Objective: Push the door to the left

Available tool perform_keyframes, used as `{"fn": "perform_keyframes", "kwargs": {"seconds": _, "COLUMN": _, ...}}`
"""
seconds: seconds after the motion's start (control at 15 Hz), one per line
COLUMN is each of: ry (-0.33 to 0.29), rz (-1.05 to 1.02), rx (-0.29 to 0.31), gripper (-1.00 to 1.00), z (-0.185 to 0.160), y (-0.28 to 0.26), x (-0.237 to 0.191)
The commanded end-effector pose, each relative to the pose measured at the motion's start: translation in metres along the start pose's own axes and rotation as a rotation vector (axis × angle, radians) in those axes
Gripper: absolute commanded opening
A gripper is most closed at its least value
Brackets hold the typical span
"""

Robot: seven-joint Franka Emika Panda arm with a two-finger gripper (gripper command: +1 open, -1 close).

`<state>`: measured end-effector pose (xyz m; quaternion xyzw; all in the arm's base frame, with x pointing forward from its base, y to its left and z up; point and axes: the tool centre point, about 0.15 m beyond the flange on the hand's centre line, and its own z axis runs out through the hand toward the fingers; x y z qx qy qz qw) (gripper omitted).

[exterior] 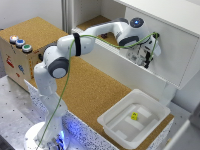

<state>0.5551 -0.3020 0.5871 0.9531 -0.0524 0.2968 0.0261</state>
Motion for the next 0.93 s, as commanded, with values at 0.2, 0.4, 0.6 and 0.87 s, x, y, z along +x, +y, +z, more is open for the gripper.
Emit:
{"fn": "perform_keyframes", "kwargs": {"seconds": 0.2, "ry": -0.080, "rz": -0.019, "rx": 0.058, "gripper": -1.00, "z": 0.009, "y": -0.038, "x": 0.008}}
{"fn": "perform_keyframes", "kwargs": {"seconds": 0.4, "ry": -0.089, "rz": -0.031, "rx": 0.065, "gripper": -1.00, "z": 0.009, "y": -0.065, "x": 0.006}}
{"fn": "perform_keyframes", "kwargs": {"seconds": 0.6, "ry": -0.095, "rz": -0.039, "rx": 0.076, "gripper": -1.00, "z": 0.007, "y": -0.100, "x": 0.004}}
{"fn": "perform_keyframes", "kwargs": {"seconds": 0.87, "ry": -0.100, "rz": -0.049, "rx": 0.089, "gripper": -1.00, "z": 0.002, "y": -0.143, "x": -0.003}}
